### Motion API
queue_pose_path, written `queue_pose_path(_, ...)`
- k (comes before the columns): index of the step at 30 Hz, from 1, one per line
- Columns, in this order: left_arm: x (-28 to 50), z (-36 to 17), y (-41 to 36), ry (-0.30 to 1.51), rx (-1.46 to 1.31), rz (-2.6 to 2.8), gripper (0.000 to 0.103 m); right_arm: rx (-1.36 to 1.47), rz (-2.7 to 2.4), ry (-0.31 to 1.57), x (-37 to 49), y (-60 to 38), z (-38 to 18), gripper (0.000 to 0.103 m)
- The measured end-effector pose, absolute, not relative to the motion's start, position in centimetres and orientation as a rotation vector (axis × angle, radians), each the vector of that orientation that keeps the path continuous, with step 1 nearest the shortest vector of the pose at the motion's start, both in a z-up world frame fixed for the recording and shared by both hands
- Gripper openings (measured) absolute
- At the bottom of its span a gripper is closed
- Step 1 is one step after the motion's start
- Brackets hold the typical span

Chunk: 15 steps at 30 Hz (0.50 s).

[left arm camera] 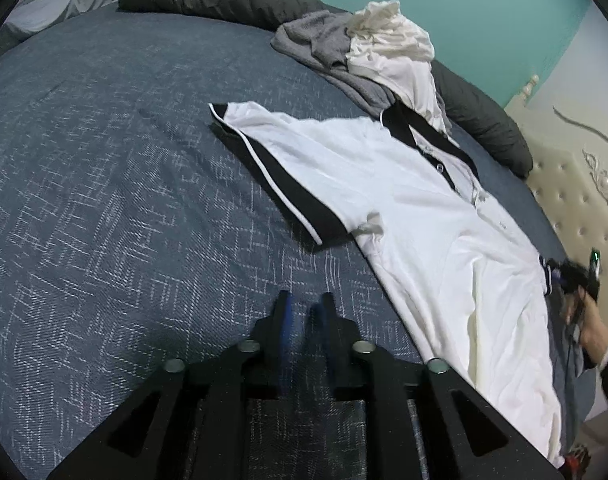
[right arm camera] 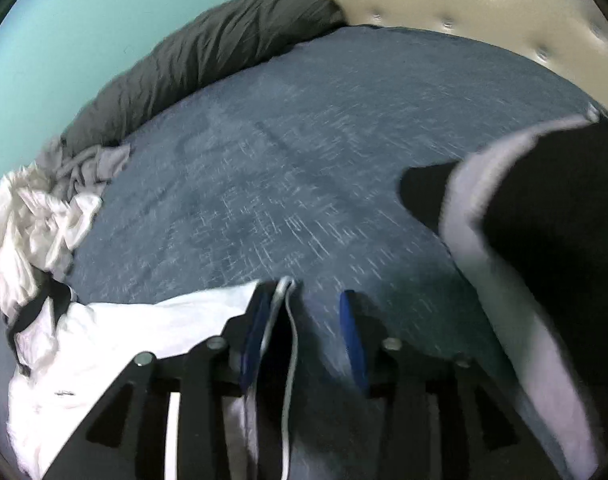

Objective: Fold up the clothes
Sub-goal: 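Lay the held sleeve flat on the bed and open the right gripper, then grasp the black-trimmed sleeve edge with the left gripper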

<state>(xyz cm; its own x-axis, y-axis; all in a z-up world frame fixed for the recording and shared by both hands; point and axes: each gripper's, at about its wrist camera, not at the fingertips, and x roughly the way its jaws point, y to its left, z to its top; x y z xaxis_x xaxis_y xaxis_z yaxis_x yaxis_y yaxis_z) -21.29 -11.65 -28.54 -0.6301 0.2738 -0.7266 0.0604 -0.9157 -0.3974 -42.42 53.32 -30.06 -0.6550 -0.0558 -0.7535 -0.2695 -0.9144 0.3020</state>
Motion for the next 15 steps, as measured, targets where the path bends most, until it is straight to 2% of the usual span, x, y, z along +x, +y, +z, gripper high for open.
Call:
queue_pose_path(1,-21.2,-28.4,-11.8,-0.608,-1.282,2.667,0.028,-1.239,2.687,0.598,-41.6,53.0,-29.9,0.046)
queue_pose_path(7,-20.5,-27.9,-11.8,-0.645,-1.273,2.670,0.030,-1.211,2.782,0.752,-33.8,51.4,-28.3,0.054)
queue_pose_path(10,-20.5,-28.0,-12.0,-0.679,-1.285,2.669,0.038,-1.208,2.839,0.846,-30.6,49.6,-28.1,0.054)
queue_pose_path(15,-21.3,-28.1,-13.1,-0.791,-1.328,2.676,0.039,-1.199,2.890,1.012,-25.4,47.1,-27.7,0.055)
